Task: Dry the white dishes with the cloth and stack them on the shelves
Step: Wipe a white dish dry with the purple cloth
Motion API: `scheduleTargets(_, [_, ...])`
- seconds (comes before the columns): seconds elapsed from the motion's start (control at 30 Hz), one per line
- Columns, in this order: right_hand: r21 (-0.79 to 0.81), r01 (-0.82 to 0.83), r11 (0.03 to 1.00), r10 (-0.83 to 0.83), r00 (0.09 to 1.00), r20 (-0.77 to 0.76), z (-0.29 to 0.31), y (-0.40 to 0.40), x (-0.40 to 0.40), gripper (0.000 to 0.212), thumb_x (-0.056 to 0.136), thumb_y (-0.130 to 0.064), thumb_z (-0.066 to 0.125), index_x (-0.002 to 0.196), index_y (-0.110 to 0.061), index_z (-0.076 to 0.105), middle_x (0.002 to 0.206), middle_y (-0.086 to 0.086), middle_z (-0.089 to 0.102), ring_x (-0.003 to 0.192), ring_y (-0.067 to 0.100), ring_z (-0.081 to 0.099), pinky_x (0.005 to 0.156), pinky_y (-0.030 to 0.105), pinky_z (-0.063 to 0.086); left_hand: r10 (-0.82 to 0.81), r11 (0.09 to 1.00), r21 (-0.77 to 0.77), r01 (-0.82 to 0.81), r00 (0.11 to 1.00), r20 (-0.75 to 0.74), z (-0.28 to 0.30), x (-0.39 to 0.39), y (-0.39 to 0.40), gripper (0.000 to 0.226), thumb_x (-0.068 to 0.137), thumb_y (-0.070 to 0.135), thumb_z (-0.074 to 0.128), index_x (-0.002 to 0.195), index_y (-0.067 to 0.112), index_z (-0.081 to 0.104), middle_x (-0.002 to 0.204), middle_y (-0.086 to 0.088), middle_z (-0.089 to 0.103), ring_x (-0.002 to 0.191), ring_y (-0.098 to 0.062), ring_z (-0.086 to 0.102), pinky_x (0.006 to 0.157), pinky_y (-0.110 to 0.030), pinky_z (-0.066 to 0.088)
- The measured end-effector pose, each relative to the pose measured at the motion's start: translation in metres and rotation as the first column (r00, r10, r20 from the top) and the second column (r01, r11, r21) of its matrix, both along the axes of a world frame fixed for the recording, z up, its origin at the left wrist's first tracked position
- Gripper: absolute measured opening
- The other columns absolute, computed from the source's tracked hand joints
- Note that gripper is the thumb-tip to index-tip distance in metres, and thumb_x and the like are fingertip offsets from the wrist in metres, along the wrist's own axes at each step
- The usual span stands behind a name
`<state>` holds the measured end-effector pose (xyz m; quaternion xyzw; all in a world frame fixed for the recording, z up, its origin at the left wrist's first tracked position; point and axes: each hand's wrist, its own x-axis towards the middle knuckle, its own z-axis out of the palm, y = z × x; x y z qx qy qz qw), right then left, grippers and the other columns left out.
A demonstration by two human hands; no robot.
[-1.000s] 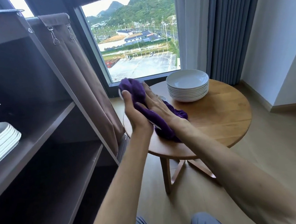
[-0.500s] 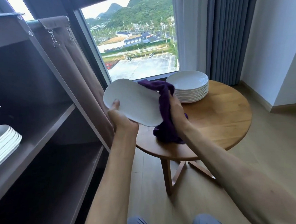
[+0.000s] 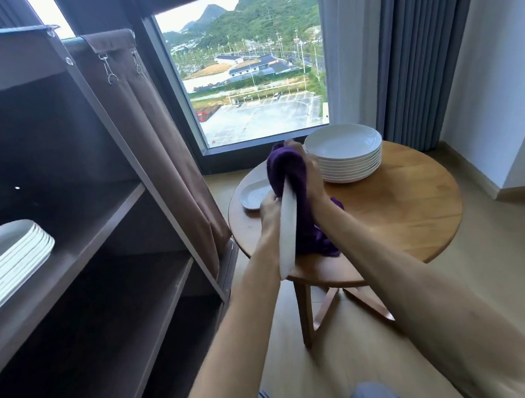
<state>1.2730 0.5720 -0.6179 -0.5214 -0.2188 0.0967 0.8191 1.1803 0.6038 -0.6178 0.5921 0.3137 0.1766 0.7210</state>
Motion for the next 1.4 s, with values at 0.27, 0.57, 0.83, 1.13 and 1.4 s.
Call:
scheduleTargets(0.27, [-0.407, 0.306, 0.861, -0.274, 0.952, 0.137, 0.016, 0.003, 0.028, 0.055, 0.080, -0.050, 0.059, 0.039, -0.017, 0.044, 0.039, -0.008, 0.040, 0.046, 0.015, 0.039, 0.056, 0.036, 0.033, -0.257, 0.931, 0.302, 0.206, 0.956, 0.141, 0.038, -0.041, 0.031, 0.077, 0.081, 0.065, 0.055, 0.127, 0.005, 0.062, 0.117, -0.011, 0.071, 0.099, -0.032, 0.067, 0.076, -0.034, 0.054])
scheduleTargets(0.57, [-0.589, 0.170, 0.790, -0.261, 0.963, -0.073, 0.007, 0.001, 0.048, 0.037, 0.075, -0.049, 0.066, 0.066, -0.013, 0.064, 0.073, 0.002, 0.067, 0.070, 0.022, 0.060, 0.066, 0.036, 0.044, -0.058, -0.008, 1.000, 0.022, 0.998, -0.023, 0.003, -0.041, 0.040, 0.107, 0.071, 0.050, 0.086, 0.156, 0.012, 0.034, 0.157, -0.007, 0.040, 0.137, -0.014, 0.046, 0.099, -0.038, 0.052])
scheduleTargets(0.83, [-0.677, 0.268, 0.685, -0.242, 0.961, 0.135, -0.005, 0.009, 0.039, 0.057, 0.096, -0.053, 0.042, 0.126, -0.007, 0.058, 0.133, 0.017, 0.059, 0.125, 0.036, 0.053, 0.109, 0.046, 0.037, -0.175, 0.975, -0.052, 0.215, 0.894, 0.411, 0.000, -0.022, 0.037, 0.062, 0.076, 0.008, 0.062, 0.136, -0.006, 0.055, 0.115, -0.023, 0.062, 0.105, -0.039, 0.058, 0.096, -0.056, 0.050])
scheduleTargets(1.13, [-0.291, 0.504, 0.813, 0.015, 0.481, 0.876, -0.004, 0.013, -0.027, 0.042, 0.101, -0.027, 0.038, 0.130, -0.007, 0.061, 0.129, 0.014, 0.059, 0.121, 0.033, 0.050, 0.108, 0.055, 0.033, 0.123, 0.942, -0.327, 0.071, 0.834, 0.537, 0.006, -0.007, 0.030, 0.032, 0.107, 0.032, 0.047, 0.122, 0.014, 0.069, 0.115, -0.009, 0.075, 0.109, -0.023, 0.071, 0.100, -0.037, 0.056])
scheduleTargets(1.4, [-0.123, 0.641, 0.758, -0.178, 0.383, 0.906, 0.019, 0.022, -0.013, 0.009, 0.077, 0.002, 0.062, 0.085, -0.003, 0.063, 0.088, 0.007, 0.063, 0.083, 0.026, 0.056, 0.057, 0.046, 0.050, 0.102, 0.894, -0.429, 0.134, 0.869, 0.484, 0.003, -0.014, 0.041, 0.045, 0.107, 0.034, 0.041, 0.143, 0.011, 0.056, 0.117, -0.012, 0.073, 0.110, -0.026, 0.068, 0.098, -0.042, 0.055])
